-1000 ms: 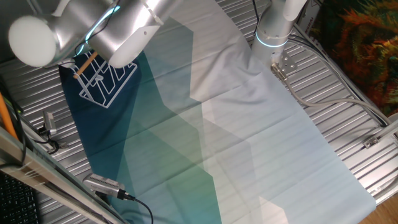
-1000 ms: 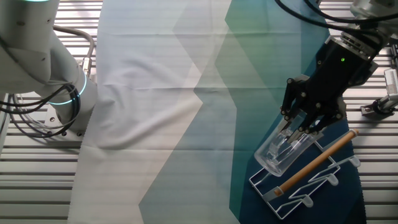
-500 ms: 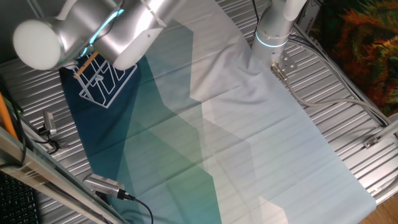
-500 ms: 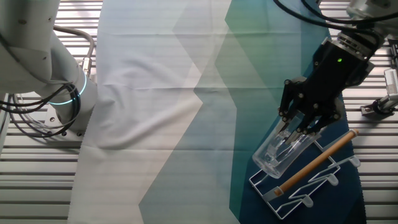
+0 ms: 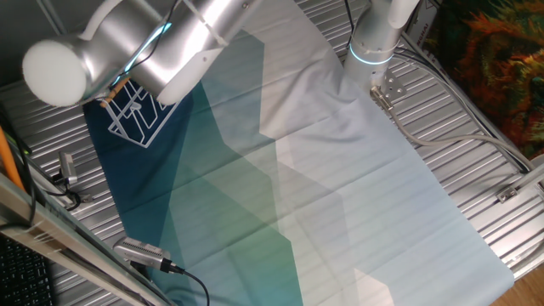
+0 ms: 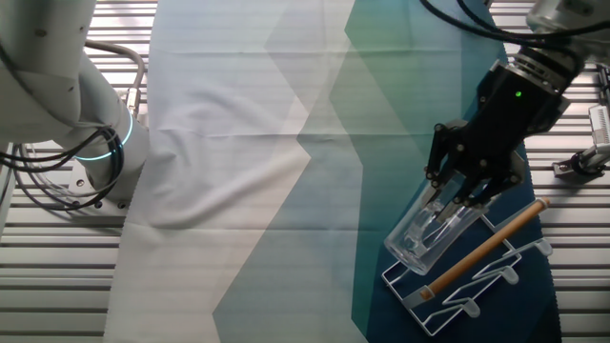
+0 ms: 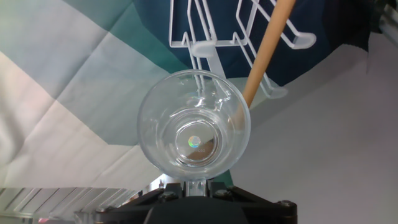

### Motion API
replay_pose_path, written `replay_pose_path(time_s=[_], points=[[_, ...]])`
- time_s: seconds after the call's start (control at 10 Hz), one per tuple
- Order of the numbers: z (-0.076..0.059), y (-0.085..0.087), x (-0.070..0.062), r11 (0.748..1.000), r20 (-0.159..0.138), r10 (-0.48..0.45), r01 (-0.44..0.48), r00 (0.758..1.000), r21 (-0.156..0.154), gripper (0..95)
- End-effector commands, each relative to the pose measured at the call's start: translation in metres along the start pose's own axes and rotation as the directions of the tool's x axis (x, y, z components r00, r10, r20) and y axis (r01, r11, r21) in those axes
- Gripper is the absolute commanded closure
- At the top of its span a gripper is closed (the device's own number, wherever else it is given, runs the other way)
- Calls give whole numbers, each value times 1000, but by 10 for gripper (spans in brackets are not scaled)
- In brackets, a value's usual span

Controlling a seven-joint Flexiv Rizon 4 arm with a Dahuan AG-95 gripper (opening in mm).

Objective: Put the cup on the cup rack

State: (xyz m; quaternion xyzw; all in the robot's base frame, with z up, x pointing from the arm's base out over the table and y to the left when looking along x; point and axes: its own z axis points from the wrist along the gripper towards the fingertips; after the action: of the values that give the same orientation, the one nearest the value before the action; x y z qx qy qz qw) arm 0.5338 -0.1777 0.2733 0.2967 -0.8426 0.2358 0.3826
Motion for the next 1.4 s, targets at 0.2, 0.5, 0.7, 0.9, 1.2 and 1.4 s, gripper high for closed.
replay_pose_path(time_s=[0.2, 0.5, 0.7, 0.9, 1.2, 1.4], points=[[2, 0, 0, 1000, -7, -4, 4, 1000, -2, 950], [3, 0, -1, 1000, -13, -9, 9, 1000, -2, 950], [4, -1, -3, 1000, -18, -13, 13, 1000, 2, 950], [4, -1, -4, 1000, -23, -15, 15, 1000, 7, 950], [5, -2, -4, 1000, -30, -18, 18, 999, 11, 950], [5, -2, -4, 1000, -30, -18, 19, 999, 12, 950]])
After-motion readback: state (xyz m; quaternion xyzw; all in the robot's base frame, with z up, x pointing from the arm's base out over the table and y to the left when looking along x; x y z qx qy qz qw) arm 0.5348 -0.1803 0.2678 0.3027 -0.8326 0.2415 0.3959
